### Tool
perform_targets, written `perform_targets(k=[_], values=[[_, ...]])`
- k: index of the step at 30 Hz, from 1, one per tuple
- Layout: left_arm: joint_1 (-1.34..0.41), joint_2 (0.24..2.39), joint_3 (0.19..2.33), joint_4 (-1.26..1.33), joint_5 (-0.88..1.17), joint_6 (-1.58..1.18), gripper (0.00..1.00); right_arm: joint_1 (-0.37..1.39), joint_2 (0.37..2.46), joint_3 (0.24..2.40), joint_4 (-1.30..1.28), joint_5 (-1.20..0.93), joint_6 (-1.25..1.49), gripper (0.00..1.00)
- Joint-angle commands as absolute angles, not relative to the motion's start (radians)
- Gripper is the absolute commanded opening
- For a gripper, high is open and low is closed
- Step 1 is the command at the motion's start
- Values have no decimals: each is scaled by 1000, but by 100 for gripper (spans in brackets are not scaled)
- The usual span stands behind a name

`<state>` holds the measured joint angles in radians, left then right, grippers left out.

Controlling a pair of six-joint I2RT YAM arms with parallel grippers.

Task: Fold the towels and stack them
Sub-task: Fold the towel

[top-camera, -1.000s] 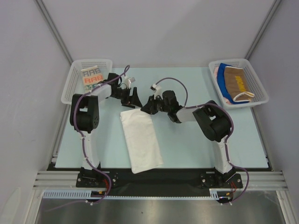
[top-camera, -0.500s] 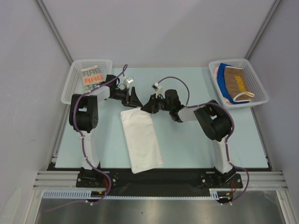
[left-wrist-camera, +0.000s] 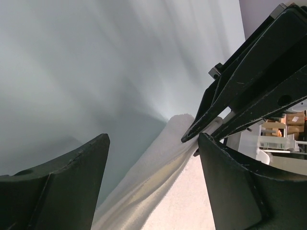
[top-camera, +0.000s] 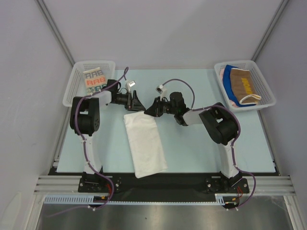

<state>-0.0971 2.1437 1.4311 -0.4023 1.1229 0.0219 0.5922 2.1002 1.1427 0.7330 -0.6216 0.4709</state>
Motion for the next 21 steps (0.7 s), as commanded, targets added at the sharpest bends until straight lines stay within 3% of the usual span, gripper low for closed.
perform_targets(k=[1, 21], values=[[-89, 2143, 1410, -400, 1189, 44, 81, 563, 2085, 1155, 839, -581, 474, 15], [-44, 2118, 1359, -328, 1218, -12, 81, 548, 2098, 1152, 856, -595, 497, 15]])
